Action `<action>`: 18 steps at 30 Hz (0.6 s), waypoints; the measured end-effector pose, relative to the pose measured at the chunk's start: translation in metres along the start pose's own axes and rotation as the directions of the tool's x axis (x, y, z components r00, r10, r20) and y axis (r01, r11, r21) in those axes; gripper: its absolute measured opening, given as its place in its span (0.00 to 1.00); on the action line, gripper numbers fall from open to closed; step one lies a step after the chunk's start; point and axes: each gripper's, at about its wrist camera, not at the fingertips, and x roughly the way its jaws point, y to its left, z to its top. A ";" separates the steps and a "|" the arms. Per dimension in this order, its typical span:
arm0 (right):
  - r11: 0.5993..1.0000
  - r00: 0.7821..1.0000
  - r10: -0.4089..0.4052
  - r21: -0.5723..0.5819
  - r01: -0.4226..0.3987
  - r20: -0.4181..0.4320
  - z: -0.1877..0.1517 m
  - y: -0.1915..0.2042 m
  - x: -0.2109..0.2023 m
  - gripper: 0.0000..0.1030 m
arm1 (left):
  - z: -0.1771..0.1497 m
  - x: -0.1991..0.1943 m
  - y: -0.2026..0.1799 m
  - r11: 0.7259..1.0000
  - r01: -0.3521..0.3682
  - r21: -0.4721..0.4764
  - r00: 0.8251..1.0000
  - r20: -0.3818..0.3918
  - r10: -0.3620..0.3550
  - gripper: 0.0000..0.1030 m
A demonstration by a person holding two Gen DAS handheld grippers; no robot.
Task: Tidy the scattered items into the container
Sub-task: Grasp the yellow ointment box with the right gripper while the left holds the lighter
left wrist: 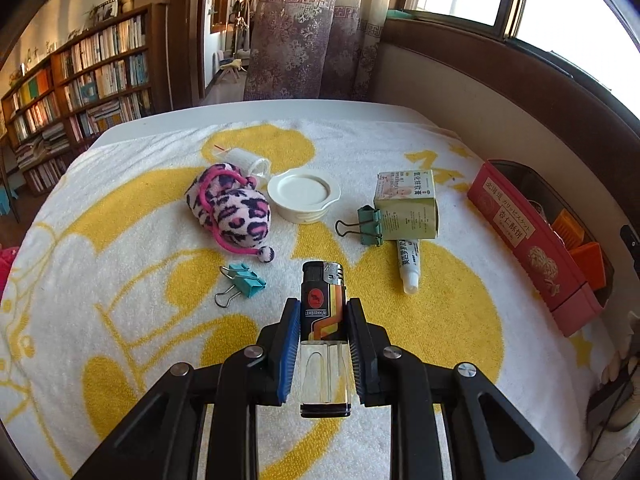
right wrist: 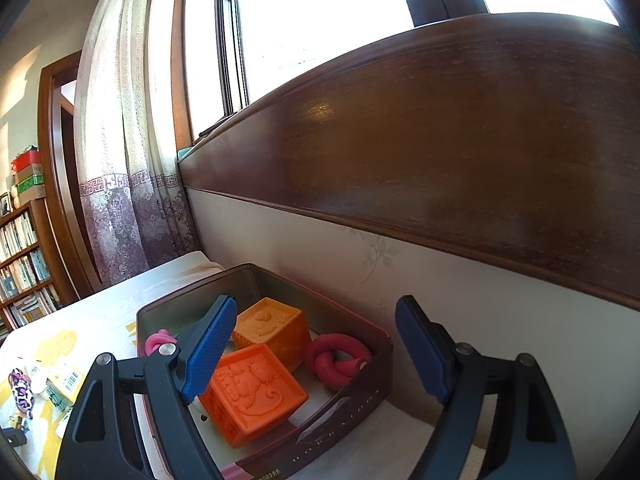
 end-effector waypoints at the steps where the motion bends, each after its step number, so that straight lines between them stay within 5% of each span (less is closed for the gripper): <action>1: 1.000 1.000 -0.002 -0.004 0.002 0.004 0.000 0.001 -0.001 0.82 | 0.001 -0.002 0.002 1.000 -0.005 -0.004 1.000 0.010 0.005 0.23; 10: 0.998 0.998 0.016 -0.056 -0.012 0.063 0.003 0.014 -0.017 0.82 | -0.001 -0.001 0.021 0.998 0.018 -0.060 1.000 0.018 -0.017 0.23; 13: 0.990 0.990 0.138 -0.044 -0.138 0.016 0.010 0.029 -0.030 0.84 | -0.002 0.000 0.023 0.998 0.029 -0.059 0.999 0.023 -0.028 0.23; 15: 0.959 0.960 0.275 -0.062 -0.278 -0.048 0.015 0.051 -0.036 0.90 | -0.003 0.001 0.026 0.997 0.045 -0.067 0.999 0.021 -0.043 0.23; 18: 0.873 0.872 0.460 -0.096 -0.479 -0.168 0.014 0.093 -0.037 0.97 | -0.005 0.001 0.030 0.995 0.060 -0.075 0.998 0.023 -0.058 0.23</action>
